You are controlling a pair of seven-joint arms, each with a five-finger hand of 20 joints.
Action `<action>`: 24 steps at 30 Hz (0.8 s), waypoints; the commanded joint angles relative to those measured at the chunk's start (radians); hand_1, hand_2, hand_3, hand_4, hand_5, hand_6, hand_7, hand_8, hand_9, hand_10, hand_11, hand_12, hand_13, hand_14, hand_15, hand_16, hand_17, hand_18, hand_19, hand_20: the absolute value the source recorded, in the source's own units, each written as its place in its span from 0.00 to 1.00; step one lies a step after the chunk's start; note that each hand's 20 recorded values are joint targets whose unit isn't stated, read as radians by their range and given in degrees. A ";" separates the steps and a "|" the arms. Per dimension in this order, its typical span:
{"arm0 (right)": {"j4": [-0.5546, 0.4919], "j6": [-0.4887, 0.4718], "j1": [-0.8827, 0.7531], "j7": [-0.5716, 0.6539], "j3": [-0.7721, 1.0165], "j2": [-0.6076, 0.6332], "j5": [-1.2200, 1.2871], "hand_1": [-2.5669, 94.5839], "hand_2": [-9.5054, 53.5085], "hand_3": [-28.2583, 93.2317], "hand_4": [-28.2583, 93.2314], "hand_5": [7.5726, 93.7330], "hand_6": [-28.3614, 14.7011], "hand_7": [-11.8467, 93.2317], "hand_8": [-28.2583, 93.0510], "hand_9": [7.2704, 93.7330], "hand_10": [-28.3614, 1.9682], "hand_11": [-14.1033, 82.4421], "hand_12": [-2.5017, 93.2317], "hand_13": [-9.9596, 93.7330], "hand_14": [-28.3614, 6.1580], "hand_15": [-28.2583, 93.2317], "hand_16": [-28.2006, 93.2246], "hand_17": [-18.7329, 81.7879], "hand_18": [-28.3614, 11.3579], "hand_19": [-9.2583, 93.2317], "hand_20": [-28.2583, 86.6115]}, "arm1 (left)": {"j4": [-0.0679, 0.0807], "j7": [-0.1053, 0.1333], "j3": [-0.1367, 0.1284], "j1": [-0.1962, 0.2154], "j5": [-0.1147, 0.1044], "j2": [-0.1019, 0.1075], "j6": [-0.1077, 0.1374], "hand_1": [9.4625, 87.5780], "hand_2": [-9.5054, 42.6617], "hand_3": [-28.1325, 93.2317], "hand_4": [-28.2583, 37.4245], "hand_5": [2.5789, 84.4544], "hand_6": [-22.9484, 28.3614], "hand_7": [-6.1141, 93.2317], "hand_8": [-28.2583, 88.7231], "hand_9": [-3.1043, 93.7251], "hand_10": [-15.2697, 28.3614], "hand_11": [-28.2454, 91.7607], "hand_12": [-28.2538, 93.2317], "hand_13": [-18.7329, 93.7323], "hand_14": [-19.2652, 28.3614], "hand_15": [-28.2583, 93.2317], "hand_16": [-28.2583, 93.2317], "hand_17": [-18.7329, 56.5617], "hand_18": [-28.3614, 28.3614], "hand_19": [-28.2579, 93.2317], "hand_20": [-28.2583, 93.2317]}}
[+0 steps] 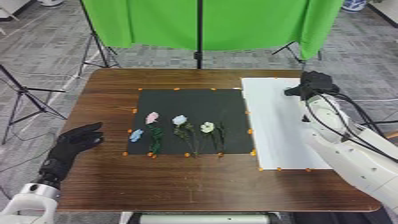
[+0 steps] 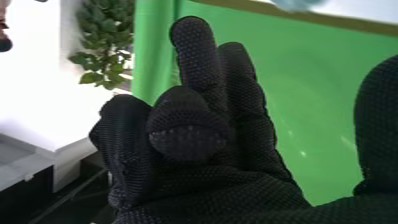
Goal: Arrange flowers
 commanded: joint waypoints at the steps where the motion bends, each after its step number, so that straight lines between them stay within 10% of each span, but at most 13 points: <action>1: 0.047 -0.063 -0.028 0.028 0.018 0.002 0.008 0.24 0.03 0.74 0.14 0.57 0.61 0.21 0.19 0.70 0.34 0.45 0.36 0.88 0.58 0.82 0.54 0.76 0.21 1.00 0.82 | -0.001 -0.016 -0.003 0.009 0.006 -0.013 -0.012 0.40 0.00 0.75 0.30 0.50 0.54 0.19 0.19 0.49 0.65 0.40 0.32 0.52 0.77 0.41 0.22 0.36 0.73 0.30 0.38; 10: 0.085 0.126 -0.049 -0.008 0.000 -0.008 0.130 0.45 0.00 0.78 0.11 0.65 0.67 0.26 0.17 0.79 0.51 0.51 0.35 0.91 0.68 0.83 0.53 0.80 0.28 1.00 0.83 | -0.001 -0.017 -0.004 0.009 0.006 -0.011 -0.014 0.40 0.00 0.76 0.30 0.50 0.54 0.19 0.19 0.49 0.65 0.40 0.32 0.51 0.77 0.41 0.22 0.36 0.72 0.30 0.38; 14: 0.091 0.212 -0.037 -0.013 -0.015 -0.005 0.138 0.60 0.00 0.71 0.09 0.78 0.65 0.29 0.31 0.90 0.62 0.42 0.48 0.95 0.74 0.82 0.53 0.83 0.30 1.00 0.83 | -0.003 -0.019 -0.007 0.013 0.004 -0.012 -0.015 0.40 0.00 0.76 0.30 0.50 0.54 0.19 0.19 0.49 0.65 0.40 0.32 0.51 0.77 0.41 0.22 0.36 0.73 0.30 0.38; 24: -0.132 0.370 -0.016 -0.038 0.042 0.009 0.185 0.65 0.00 0.71 0.08 0.86 0.63 0.31 0.34 0.95 0.65 0.42 0.49 0.98 0.77 0.81 0.53 0.85 0.31 1.00 0.83 | -0.003 -0.026 -0.011 0.017 0.003 -0.003 -0.021 0.40 0.00 0.76 0.30 0.50 0.54 0.19 0.19 0.49 0.65 0.40 0.32 0.52 0.77 0.41 0.22 0.36 0.73 0.30 0.38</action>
